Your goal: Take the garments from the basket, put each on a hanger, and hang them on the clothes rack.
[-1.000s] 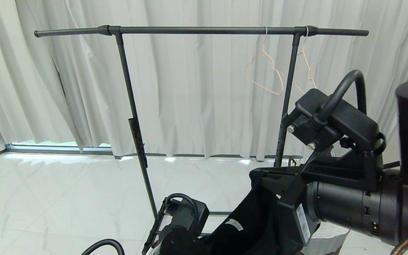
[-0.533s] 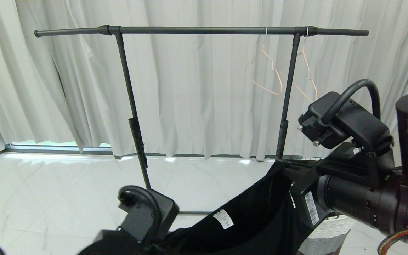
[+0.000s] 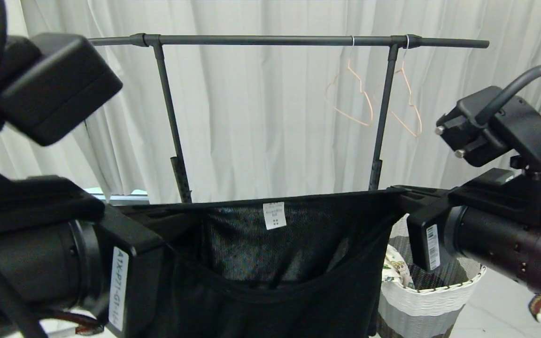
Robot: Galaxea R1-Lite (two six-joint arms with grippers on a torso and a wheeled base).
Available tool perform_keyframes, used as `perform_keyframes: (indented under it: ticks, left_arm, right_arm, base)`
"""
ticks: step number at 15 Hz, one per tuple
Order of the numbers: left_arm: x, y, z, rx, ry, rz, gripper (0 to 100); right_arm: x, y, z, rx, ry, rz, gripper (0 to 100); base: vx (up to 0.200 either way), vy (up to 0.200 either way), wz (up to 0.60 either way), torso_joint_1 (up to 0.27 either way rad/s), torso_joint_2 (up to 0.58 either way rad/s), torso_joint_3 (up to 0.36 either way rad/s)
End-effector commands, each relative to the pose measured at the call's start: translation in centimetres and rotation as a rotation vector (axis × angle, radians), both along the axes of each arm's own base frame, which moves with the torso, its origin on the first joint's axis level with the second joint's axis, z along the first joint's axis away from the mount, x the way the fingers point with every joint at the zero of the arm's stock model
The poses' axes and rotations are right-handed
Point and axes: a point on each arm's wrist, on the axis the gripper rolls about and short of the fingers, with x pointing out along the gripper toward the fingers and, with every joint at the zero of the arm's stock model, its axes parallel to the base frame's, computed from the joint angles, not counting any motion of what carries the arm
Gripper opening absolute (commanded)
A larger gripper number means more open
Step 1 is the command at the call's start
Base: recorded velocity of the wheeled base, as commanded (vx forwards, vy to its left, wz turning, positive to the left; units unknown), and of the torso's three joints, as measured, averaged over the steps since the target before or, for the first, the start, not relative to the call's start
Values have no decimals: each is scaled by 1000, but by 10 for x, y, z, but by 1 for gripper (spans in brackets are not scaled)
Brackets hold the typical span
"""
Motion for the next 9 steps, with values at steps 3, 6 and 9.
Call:
perform_keyframes:
  ticks: [3,6,9]
  left_arm:
    - [17,17,27,118,-122,49,0]
    - [15,16,55,17,-167,7,0]
    - [0,19,85,-72,-233,-130,0]
  right_arm:
    - [-12,-31,22,53,-71,-26,0]
    - [-10,-48,59,44,-193,-42,0]
    - [-15,-56,103,109,-295,-20,0]
  base:
    - [0,0,0,0,0,0]
    - [0,0,0,0,0,0]
    - [0,0,0,0,0,0]
